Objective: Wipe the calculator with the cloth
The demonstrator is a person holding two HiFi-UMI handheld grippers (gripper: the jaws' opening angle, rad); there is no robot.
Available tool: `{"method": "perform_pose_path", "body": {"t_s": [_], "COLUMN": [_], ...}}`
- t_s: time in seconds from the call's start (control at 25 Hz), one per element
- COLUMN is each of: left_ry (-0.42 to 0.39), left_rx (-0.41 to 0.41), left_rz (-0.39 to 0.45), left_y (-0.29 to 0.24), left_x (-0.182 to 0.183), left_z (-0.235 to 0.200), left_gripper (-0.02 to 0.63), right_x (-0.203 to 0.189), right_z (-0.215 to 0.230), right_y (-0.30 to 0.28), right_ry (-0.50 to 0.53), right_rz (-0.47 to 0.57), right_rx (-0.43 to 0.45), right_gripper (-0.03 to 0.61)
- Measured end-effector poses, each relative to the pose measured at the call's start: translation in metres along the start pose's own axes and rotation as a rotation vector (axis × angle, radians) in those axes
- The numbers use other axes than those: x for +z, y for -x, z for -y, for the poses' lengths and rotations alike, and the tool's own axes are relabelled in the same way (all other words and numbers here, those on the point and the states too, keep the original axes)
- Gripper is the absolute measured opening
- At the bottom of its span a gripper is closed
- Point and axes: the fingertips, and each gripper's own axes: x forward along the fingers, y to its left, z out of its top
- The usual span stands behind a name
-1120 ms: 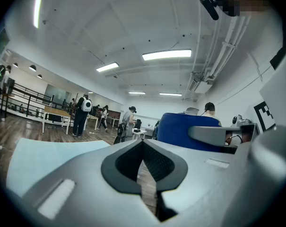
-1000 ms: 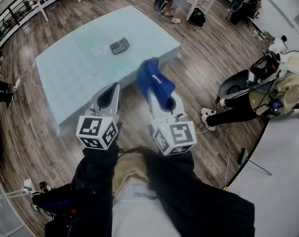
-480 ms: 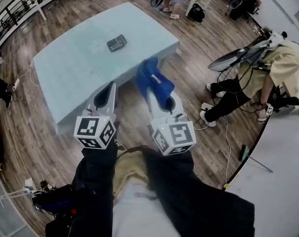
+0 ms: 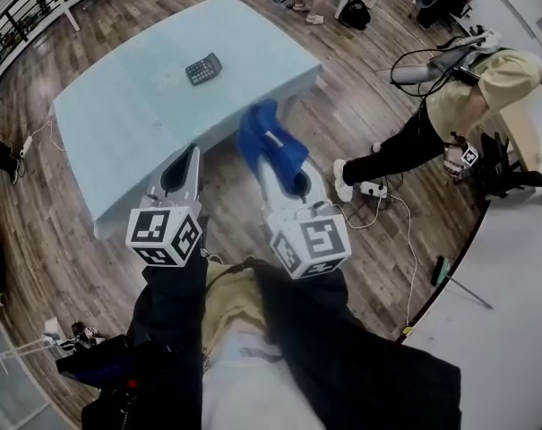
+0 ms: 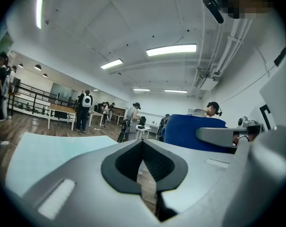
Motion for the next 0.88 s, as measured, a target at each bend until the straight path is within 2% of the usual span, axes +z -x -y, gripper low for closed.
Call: {"method": "perform_pose_path", "body": {"t_s": [0.24, 0.52, 0.88], "left_ry": [0.006, 0.009, 0.033], "left_rx": [0.005, 0.025, 0.027], "left_rz": [-0.019, -0.027, -0.017], "left_y": [-0.012, -0.023, -0.057], "left_x": [-0.014, -0.021, -0.021], "left_z": [0.008, -0.002, -0.040], "left_gripper": [0.000, 0.000, 0.000], "right_x": [-0.012, -0.022, -0.034], "right_z": [0.016, 0.026, 0.030], "right_y": [0.004, -0.009, -0.053], "right_ry": [-0.013, -0.016, -0.001], "right_rz": [-0.025, -0.039, -0.062], "right_rx": [0.001, 0.003, -0.002], "right_gripper": [0.063, 0.063, 0.063]}}
